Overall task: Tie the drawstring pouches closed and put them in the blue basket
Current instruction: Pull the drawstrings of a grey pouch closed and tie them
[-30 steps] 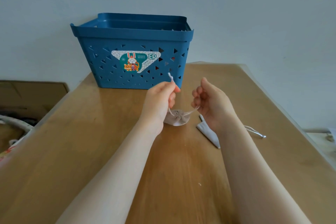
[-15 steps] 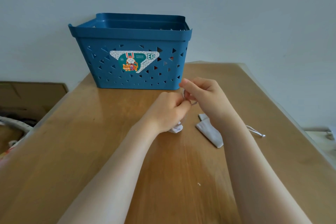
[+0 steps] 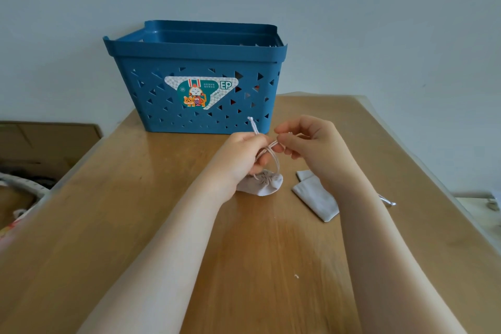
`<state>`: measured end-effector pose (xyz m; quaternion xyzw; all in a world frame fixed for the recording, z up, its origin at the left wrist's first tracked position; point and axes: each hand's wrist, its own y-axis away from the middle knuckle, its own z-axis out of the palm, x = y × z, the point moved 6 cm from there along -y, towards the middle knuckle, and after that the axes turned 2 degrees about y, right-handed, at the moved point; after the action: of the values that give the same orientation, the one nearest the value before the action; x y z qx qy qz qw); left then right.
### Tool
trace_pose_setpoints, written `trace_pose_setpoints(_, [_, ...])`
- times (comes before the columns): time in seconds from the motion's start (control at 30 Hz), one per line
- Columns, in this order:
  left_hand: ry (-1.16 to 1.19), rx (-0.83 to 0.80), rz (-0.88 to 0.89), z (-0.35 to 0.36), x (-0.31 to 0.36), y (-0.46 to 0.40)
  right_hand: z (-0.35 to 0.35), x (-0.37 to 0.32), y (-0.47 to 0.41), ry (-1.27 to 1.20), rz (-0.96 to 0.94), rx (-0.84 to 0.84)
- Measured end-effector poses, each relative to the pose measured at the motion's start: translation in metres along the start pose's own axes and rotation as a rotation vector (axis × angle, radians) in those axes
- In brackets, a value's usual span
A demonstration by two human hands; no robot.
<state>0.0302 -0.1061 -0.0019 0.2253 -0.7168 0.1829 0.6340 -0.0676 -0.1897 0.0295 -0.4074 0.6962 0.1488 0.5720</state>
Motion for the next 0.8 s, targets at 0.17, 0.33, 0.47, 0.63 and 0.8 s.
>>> trace_pose_setpoints(0.17, [0.404, -0.147, -0.023, 0.005, 0.002, 0.002, 0.001, -0.011, 0.002, -0.064, -0.052, -0.046])
trace_pose_setpoints(0.33, [0.405, -0.091, 0.025, -0.007, 0.002, -0.002, 0.006, -0.019, 0.006, 0.014, -0.117, -0.108])
trace_pose_setpoints(0.47, [0.344, -0.048, 0.039, -0.010, -0.001, -0.004, 0.009, -0.019, 0.007, 0.022, -0.145, -0.147])
trace_pose_setpoints(0.63, [0.383, -0.105, 0.077, -0.007, 0.004, -0.002, 0.016, -0.022, 0.010, -0.204, -0.139, -0.213])
trace_pose_setpoints(0.8, [0.493, -0.133, 0.075, -0.012, 0.007, -0.001, -0.003, 0.001, 0.003, -0.098, 0.016, -0.086])
